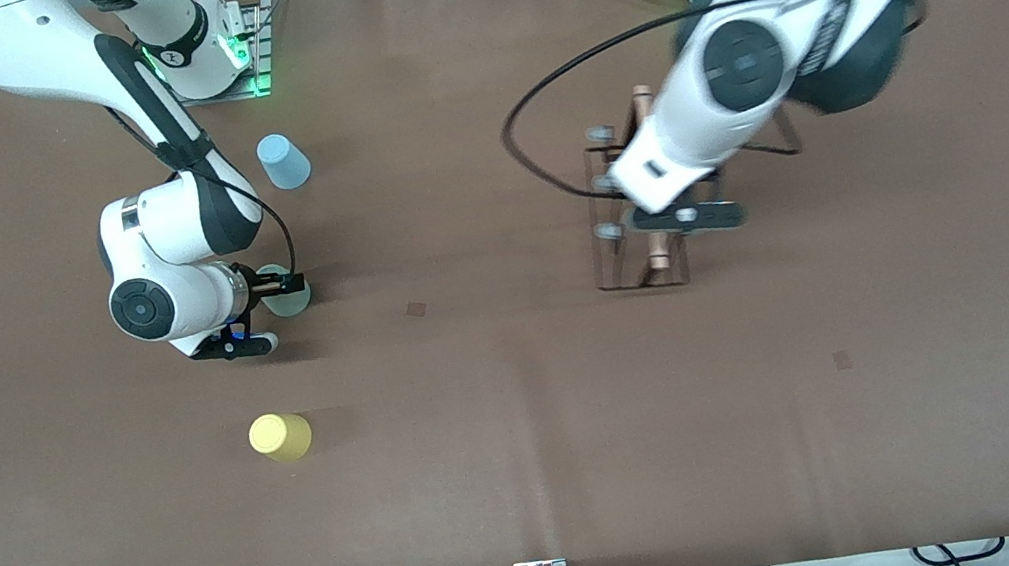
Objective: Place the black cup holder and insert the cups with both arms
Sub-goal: 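Carry the rack mid-table with the left gripper while the right gripper grasps the cup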
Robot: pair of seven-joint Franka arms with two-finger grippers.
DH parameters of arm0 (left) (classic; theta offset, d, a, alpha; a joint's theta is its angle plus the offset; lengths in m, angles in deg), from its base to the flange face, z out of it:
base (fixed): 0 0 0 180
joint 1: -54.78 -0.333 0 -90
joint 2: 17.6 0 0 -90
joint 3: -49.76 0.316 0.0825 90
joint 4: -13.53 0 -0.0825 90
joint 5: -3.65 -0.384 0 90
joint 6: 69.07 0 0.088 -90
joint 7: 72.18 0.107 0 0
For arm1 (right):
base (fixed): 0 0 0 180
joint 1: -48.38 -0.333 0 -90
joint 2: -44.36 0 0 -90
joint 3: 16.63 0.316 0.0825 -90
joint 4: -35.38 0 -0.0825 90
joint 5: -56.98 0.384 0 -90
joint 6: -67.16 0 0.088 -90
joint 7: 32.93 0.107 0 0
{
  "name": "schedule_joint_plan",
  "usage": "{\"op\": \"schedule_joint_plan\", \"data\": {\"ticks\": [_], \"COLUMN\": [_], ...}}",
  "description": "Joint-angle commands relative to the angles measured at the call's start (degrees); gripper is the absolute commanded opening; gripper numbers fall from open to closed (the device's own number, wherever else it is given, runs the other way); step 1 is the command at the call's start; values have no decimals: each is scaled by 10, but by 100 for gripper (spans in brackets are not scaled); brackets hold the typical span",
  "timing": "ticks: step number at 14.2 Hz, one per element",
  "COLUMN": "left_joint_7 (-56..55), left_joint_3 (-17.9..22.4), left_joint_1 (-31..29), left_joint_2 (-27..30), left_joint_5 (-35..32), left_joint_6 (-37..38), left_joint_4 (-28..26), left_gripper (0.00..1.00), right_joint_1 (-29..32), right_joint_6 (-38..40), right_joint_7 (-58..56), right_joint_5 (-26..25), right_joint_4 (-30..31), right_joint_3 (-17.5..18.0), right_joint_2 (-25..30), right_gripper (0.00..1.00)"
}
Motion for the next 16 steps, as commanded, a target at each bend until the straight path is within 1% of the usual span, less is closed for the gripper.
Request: {"op": "schedule_joint_plan", "data": {"ticks": [1, 2, 3, 4, 6, 7, 8, 10, 11, 12, 14, 16], "left_joint_7": [-28, -46, -59, -64, -81, -98, -115, -130, -130, -130, -130, -131], "left_joint_3": [2, 1, 1, 2, 4, 4, 4, 5, 5, 5, 5, 7], "left_joint_1": [56, 69, 77, 91, 121, 127, 140, 151, 151, 152, 152, 159], "left_joint_2": [-81, -95, -103, -109, -121, -133, -140, -151, -154, -156, -163, -165], "left_joint_5": [9, 10, 10, 8, 8, 9, 8, 7, 7, 6, 2, 5], "left_joint_6": [-3, -26, -47, -70, -108, -123, -137, -159, -159, -162, -198, -202], "left_joint_4": [94, 99, 99, 99, 99, 99, 99, 99, 99, 99, 94, 93], "left_gripper": [0, 0, 0, 0, 0, 0, 0, 0, 0, 0, 2, 14], "right_joint_1": [0, 0, 0, 0, 1, 1, 1, 2, 2, 3, 10, 15], "right_joint_6": [-8, -8, -8, -8, -5, -1, 0, 10, 29, 66, 148, 196], "right_joint_7": [6, 6, 6, 6, 5, 6, 7, 5, 3, -4, -4, -5], "right_joint_5": [10, 11, 11, 10, 11, 11, 11, 11, 11, 11, 11, 11], "right_joint_4": [4, 3, 3, 3, 0, -4, -8, -21, -39, -67, -131, -178], "right_joint_3": [-1, -1, -2, -1, -2, -2, -2, -2, -3, -5, -5, -5], "right_joint_2": [-1, -2, -2, -2, -2, -2, -1, 4, 5, 5, 4, 5], "right_gripper": [100, 98, 91, 77, 54, 46, 40, 35, 34, 32, 32, 32]}}
